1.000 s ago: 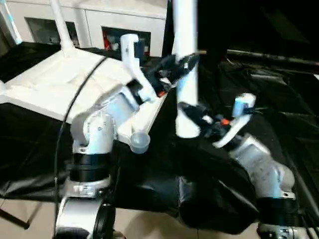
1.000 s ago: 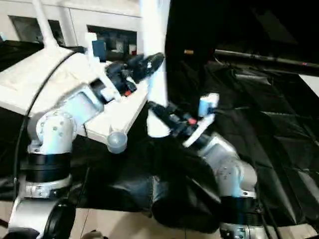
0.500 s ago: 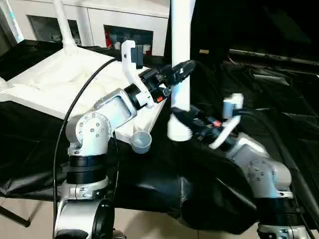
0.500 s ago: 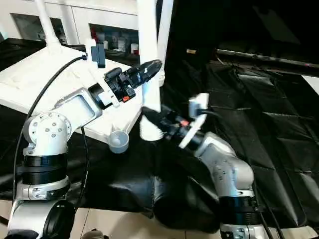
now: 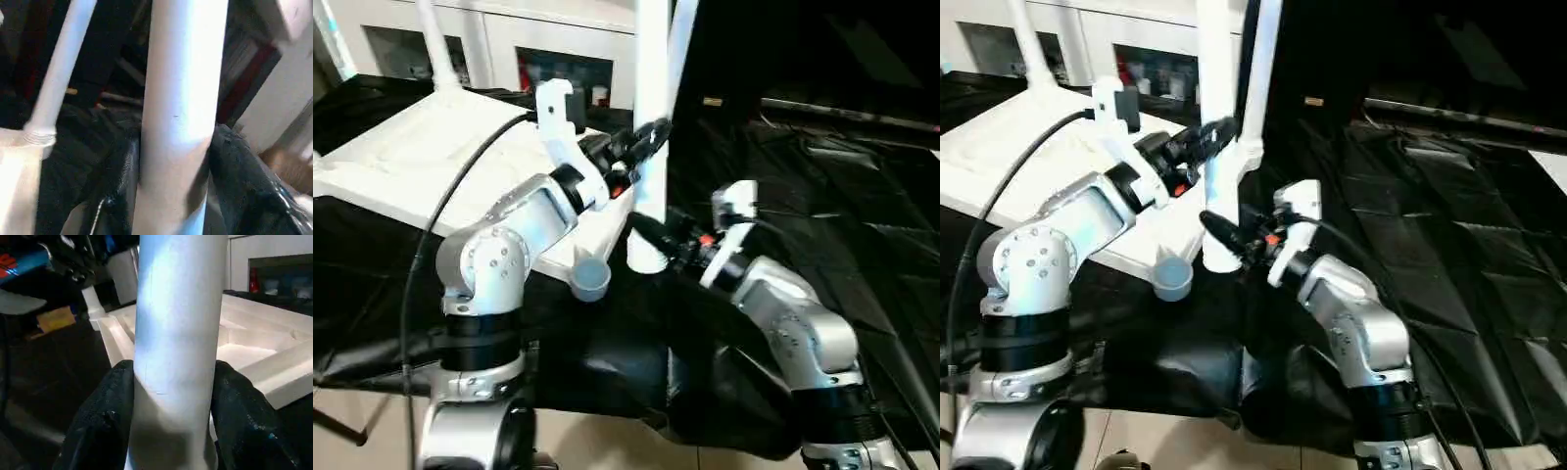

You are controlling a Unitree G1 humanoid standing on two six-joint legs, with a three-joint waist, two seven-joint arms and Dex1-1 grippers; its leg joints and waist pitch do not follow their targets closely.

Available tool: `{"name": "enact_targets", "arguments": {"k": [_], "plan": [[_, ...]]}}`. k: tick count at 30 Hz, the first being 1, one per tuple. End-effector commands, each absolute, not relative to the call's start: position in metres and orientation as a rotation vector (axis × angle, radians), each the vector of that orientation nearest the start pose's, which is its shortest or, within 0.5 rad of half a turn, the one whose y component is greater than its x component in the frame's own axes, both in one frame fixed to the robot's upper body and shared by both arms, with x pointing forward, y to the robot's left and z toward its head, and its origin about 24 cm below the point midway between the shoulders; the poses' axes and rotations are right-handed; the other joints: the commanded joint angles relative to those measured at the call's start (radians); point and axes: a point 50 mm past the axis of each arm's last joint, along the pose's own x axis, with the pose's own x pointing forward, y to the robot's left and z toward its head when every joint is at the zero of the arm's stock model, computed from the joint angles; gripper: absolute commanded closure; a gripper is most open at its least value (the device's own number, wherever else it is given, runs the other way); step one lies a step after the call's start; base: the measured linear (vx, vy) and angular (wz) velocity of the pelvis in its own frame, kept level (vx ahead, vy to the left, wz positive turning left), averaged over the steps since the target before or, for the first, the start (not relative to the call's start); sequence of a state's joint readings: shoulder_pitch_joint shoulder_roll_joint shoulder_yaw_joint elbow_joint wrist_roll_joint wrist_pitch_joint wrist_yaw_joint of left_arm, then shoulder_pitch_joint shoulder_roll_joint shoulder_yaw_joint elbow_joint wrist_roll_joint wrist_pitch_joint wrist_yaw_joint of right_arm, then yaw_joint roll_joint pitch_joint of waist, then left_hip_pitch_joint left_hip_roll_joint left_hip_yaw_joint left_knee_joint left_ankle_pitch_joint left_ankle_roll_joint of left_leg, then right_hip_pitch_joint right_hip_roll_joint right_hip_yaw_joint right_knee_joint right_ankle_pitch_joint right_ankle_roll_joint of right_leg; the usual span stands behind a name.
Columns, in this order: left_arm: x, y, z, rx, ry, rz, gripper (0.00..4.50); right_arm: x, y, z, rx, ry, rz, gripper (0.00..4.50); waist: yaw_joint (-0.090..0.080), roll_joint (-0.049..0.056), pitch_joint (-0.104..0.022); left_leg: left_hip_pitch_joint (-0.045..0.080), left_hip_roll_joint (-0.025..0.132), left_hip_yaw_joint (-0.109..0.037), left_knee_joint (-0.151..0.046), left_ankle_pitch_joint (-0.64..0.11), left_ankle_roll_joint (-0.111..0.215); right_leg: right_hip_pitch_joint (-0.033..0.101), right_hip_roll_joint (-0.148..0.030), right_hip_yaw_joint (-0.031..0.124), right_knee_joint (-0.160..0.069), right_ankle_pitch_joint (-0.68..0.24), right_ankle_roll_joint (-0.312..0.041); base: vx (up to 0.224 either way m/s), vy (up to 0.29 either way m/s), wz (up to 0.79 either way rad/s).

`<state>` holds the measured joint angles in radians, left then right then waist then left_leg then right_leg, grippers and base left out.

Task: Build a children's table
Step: Pick table leg

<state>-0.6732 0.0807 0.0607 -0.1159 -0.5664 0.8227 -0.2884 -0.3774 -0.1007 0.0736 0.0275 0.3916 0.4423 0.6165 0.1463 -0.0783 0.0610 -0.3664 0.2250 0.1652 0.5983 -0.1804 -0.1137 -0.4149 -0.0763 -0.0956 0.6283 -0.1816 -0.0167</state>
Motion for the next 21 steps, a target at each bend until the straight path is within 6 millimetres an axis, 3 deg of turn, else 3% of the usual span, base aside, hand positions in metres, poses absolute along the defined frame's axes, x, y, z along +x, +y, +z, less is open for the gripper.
{"name": "enact_targets", "arguments": {"k": [1, 14, 15, 21], "plan": [[0.317, 0.066, 0.191, -0.269, 0.064, -0.791, 2.59, 0.300, -0.079, 0.116, 0.181, 0.017, 0.920, 2.61, -0.001, 0.006, -0.071, 0.003, 0.004, 0.004, -0.072, -0.126, -0.031, 0.063, -0.058, 0.053, -0.075, -0.190, -0.057, 0.000, 0.000, 0.00], [0.313, 0.069, 0.192, -0.374, 0.052, -0.846, 2.61, 0.302, -0.077, 0.119, 0.110, 0.013, 0.897, 2.61, -0.005, 0.008, -0.071, 0.002, 0.002, 0.005, -0.071, -0.138, -0.032, 0.064, -0.057, 0.053, -0.074, -0.179, -0.082, 0.000, 0.000, 0.00], [0.315, 0.072, 0.192, -0.381, 0.048, -0.838, 2.61, 0.302, -0.077, 0.121, 0.142, 0.009, 0.907, 2.05, -0.005, 0.008, -0.071, 0.003, 0.003, 0.005, -0.071, -0.140, -0.033, 0.065, -0.057, 0.053, -0.074, -0.181, -0.081, 0.000, 0.000, 0.00], [0.321, 0.092, 0.198, -0.384, 0.020, -0.878, 2.63, 0.300, -0.086, 0.133, 0.242, -0.001, 1.012, 1.55, -0.002, 0.009, -0.073, 0.005, 0.003, 0.003, -0.071, -0.136, -0.026, 0.065, -0.056, 0.053, -0.071, -0.170, -0.080, 0.000, 0.000, 0.00]]}}
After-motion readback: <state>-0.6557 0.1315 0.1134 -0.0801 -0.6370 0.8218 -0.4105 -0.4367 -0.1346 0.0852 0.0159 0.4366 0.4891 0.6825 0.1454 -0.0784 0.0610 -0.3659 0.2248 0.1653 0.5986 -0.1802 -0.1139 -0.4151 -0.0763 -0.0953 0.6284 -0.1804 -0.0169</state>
